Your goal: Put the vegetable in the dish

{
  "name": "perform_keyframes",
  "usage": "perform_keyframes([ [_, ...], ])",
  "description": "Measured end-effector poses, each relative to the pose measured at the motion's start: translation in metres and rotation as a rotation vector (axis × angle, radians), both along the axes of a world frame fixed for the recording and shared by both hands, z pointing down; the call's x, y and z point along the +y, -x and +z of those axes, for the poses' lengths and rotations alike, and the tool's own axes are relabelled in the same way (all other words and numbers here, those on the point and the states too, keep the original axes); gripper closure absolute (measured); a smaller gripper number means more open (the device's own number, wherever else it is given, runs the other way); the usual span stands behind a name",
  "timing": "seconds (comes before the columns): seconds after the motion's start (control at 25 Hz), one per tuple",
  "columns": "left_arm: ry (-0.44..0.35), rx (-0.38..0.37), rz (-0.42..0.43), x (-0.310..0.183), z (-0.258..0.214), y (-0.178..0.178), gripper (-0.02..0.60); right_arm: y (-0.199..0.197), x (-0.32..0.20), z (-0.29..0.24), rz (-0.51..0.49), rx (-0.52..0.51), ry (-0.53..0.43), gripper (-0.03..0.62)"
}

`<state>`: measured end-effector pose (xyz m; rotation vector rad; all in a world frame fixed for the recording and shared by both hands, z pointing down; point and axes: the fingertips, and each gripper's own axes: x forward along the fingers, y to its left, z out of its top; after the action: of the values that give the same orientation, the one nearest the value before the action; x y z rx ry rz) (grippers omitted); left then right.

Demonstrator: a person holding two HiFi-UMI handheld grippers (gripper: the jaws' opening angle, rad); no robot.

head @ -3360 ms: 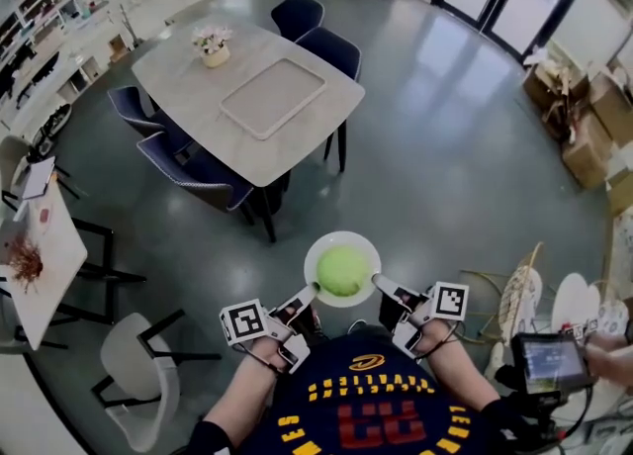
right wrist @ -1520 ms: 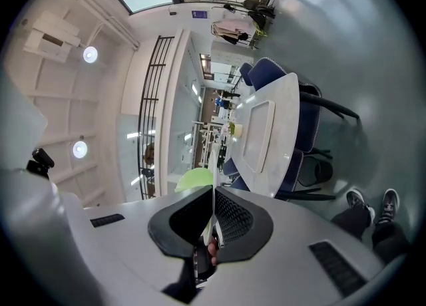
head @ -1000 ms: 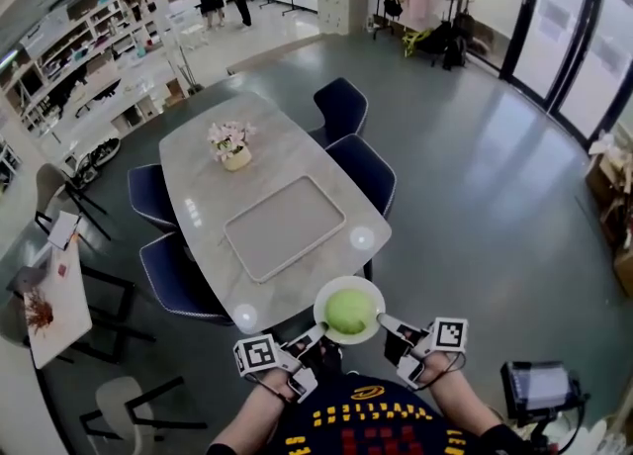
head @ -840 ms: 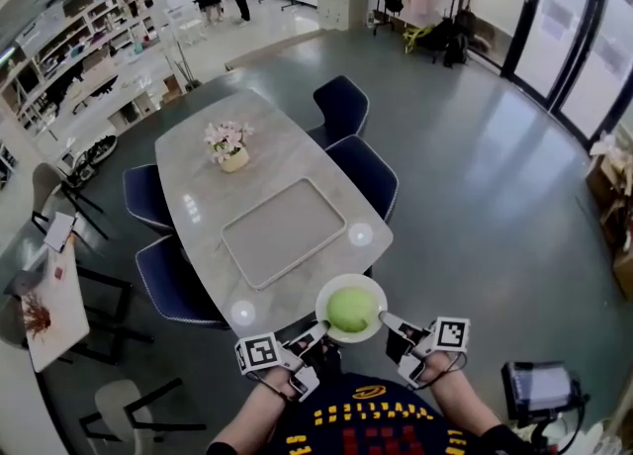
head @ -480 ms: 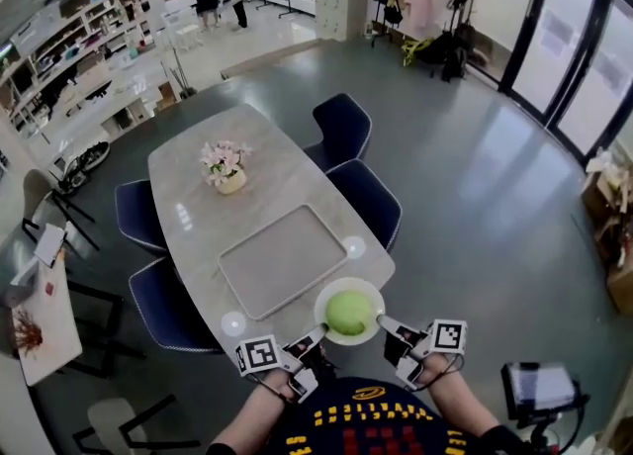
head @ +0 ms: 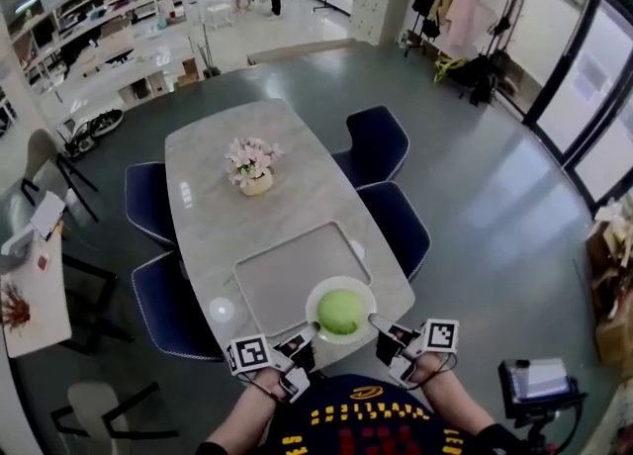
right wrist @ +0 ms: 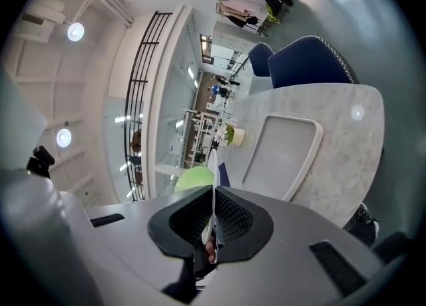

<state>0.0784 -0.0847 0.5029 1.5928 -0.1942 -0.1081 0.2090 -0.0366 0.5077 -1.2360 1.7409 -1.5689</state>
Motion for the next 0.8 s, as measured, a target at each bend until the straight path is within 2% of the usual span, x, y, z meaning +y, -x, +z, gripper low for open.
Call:
perform_keyframes([
  [0.28,0.014,0.022,-0.108,-0.036,-0.003,0.023,0.569,0.021,-0.05,0.001,-0.104,-0.01,0.006,0.579],
  [0.52,0.085,-0.059,-0.197,-0.045,0.014,0.043,0.569,0.026,-0.072,0.015,-0.191,0.021,0.029,0.579],
  [0.64,0.116,-0.073,-0.258,-0.049,0.01,0.039,0.569,0.021,-0.087,0.013,-0.253,0.017,0.012,0.579],
  [0.8,0.042,-0.053,-0.332,-0.063,-0.008,0.03,0.569,0.02,-0.109,-0.002,-0.341,-0.016,-0.015,0.579],
])
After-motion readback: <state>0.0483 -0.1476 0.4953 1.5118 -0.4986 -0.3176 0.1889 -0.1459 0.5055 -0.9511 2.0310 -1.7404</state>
